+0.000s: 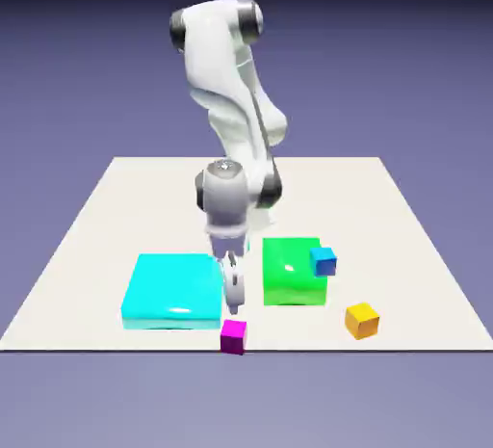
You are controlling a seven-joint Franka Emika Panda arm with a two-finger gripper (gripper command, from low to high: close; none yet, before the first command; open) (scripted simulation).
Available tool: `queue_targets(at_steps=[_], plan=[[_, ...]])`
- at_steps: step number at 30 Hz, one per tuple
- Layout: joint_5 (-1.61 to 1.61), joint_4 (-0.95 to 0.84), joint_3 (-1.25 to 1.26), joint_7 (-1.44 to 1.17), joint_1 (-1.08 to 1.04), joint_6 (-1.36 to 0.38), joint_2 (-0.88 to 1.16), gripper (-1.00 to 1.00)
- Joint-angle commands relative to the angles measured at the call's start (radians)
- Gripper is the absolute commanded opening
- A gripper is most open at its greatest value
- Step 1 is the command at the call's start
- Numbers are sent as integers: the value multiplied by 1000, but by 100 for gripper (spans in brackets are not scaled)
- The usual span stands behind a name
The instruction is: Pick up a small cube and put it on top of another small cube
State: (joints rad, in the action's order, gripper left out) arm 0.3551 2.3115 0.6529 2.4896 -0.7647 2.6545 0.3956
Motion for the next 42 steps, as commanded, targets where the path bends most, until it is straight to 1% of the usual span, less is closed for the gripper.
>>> queue_targets(at_steps=[1,4,6,11,12,13,18,42], plan=[[9,-12,16,44,-19,-10,24,0],[35,-50,65,174,-77,-38,96,0],[41,-57,75,200,-89,-44,110,0],[167,-107,-91,286,57,73,266,0],[167,-107,-91,286,57,73,266,-100],[167,-107,-91,286,57,73,266,-100],[24,-49,79,187,-92,-50,95,-100],[-914,421,344,-586,-250,-400,-774,-100]])
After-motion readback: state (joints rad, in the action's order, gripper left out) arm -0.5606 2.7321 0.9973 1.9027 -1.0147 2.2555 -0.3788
